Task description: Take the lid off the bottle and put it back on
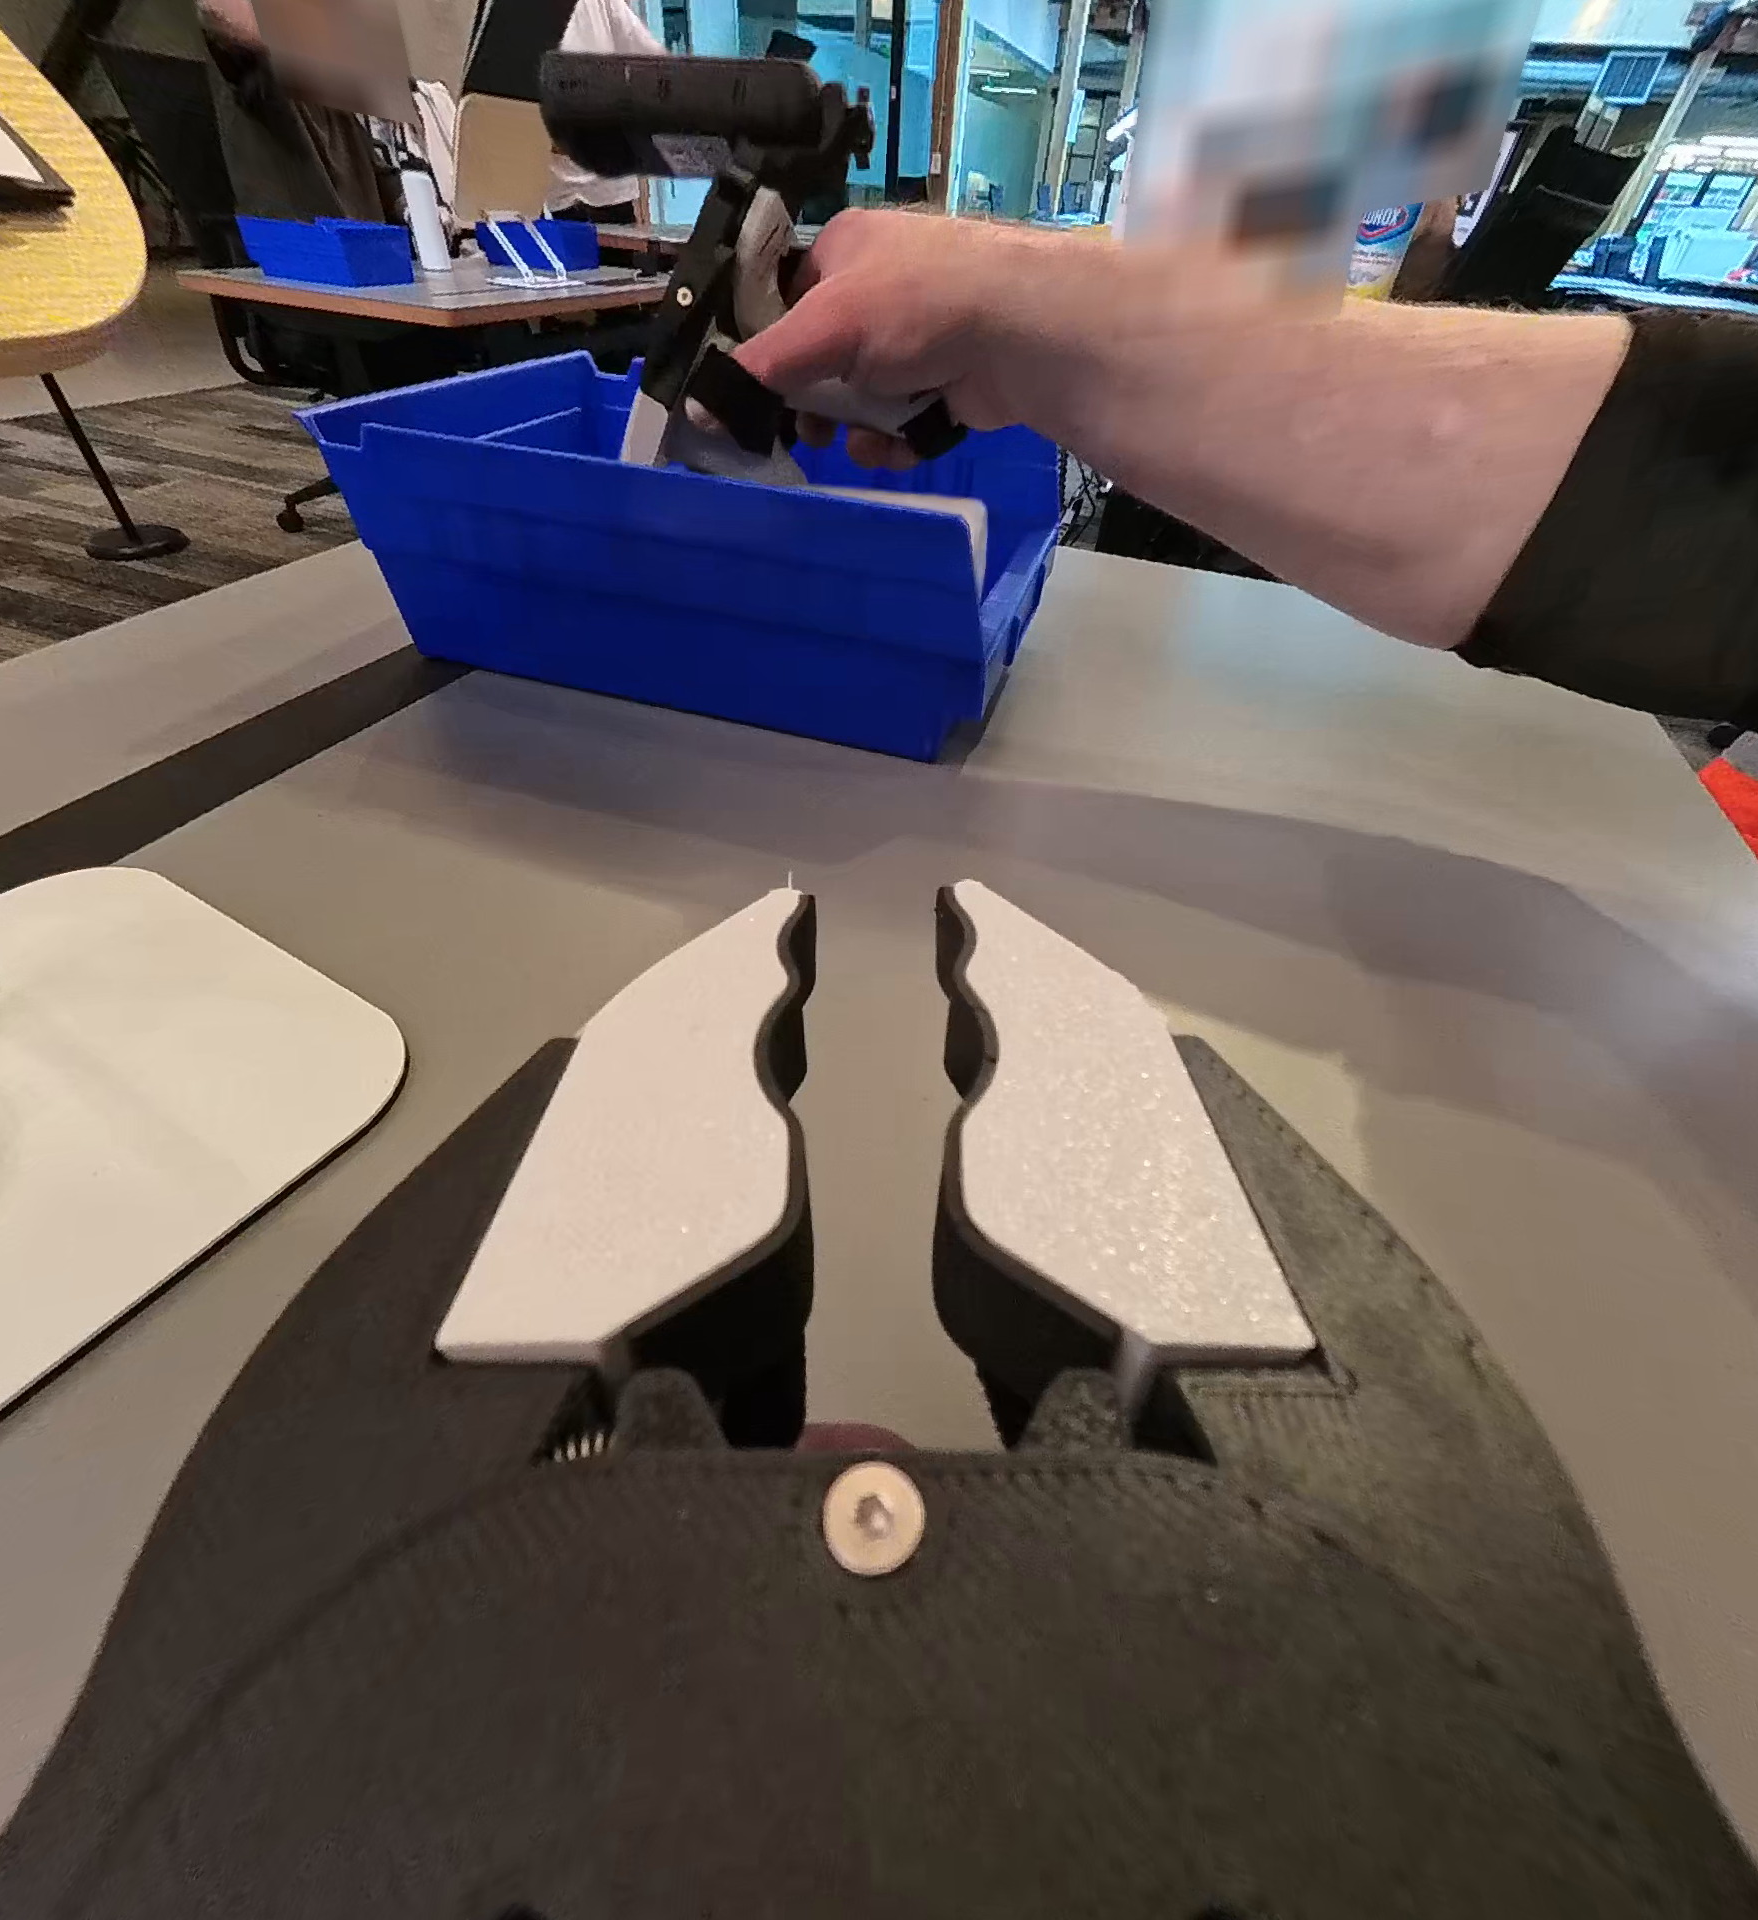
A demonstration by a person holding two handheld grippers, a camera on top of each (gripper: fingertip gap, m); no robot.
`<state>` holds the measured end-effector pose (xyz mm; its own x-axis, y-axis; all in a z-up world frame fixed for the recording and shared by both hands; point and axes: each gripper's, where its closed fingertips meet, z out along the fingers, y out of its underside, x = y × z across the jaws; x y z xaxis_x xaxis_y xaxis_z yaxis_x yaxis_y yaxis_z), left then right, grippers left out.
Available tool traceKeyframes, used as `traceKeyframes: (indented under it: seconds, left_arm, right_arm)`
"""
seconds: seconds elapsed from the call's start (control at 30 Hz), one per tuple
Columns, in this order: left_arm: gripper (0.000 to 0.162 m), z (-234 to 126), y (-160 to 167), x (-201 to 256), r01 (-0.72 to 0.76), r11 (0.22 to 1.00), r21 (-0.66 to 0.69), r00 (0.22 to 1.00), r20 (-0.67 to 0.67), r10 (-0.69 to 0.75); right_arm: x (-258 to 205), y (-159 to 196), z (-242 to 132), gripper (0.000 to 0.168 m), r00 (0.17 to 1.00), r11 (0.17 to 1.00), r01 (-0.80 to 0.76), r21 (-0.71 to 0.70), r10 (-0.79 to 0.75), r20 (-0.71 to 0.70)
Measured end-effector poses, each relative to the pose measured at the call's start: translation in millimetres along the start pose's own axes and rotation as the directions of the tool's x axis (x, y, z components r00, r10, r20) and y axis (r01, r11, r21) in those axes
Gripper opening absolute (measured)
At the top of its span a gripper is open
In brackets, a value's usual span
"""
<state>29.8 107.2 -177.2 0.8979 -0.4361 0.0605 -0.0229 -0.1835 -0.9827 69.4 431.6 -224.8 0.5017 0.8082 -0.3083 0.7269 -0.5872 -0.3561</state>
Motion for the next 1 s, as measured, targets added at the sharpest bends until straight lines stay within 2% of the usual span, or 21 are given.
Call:
traceKeyframes:
  seconds: [0.03, 0.17, 0.37, 0.53, 0.63, 0.7, 0.8, 0.87, 0.93, 1.0]
  left_arm:
    - [0.022, 0.0, 0.1, 0.0, 0.0, 1.0, -0.001, 1.0, 0.0, 0.0]
    - [0.023, 0.1, 0.2, -0.7, 0.002, 1.0, -0.001, 1.0, 0.002, -0.002]
    - [0.028, -2.8, -0.6, -5.1, -0.008, 1.0, 0.005, 1.0, 0.03, 0.007]
    - [0.036, -38.0, -16.1, -40.5, -0.094, 0.996, 0.004, 0.97, 0.224, 0.091]
    - [0.052, -89.3, -35.3, -84.1, -0.088, 0.996, 0.023, 0.909, 0.411, 0.07]
    - [0.058, -139.4, -45.3, -117.1, -0.094, 0.995, 0.017, 0.828, 0.557, 0.069]
    - [0.06, -235.8, -53.0, -165.6, -0.105, 0.994, -0.026, 0.626, 0.775, 0.086]
    - [0.062, -303.1, -45.4, -196.1, -0.062, 0.995, -0.077, 0.469, 0.878, 0.097]
    - [0.068, -360.6, -28.9, -222.3, 0.028, 0.995, -0.096, 0.355, 0.931, 0.08]
    - [0.072, -404.1, -7.6, -245.3, 0.121, 0.989, -0.088, 0.279, 0.959, 0.051]
  right_arm:
    - [0.4, 0.8, -0.3, 0.09, 1.0, 1.0, 0.0, -0.007, 0.0, -0.002]
    - [-8.4, 0.0, -15.7, 0.089, 0.999, 0.998, 0.05, 0.037, -0.049, -0.019]
    - [-36.2, 7.9, -73.3, 0.093, 0.975, 0.951, 0.21, 0.226, -0.186, -0.12]
    - [-21.7, 37.5, -122.5, 0.098, 0.925, 0.902, 0.31, 0.302, -0.212, -0.316]
    - [5.6, 61.7, -141.2, 0.101, 0.915, 0.9, 0.283, 0.332, -0.15, -0.374]
    - [26.2, 78.1, -146.8, 0.103, 0.92, 0.903, 0.246, 0.352, -0.103, -0.379]
    - [51.2, 105.0, -139.5, 0.101, 0.93, 0.927, 0.195, 0.319, -0.072, -0.361]
    - [64.4, 118.5, -130.7, 0.101, 0.934, 0.94, 0.166, 0.298, -0.052, -0.354]
    - [72.0, 128.1, -120.3, 0.101, 0.945, 0.95, 0.134, 0.281, -0.037, -0.325]
    - [69.2, 133.6, -108.3, 0.093, 0.968, 0.957, 0.101, 0.273, -0.031, -0.249]
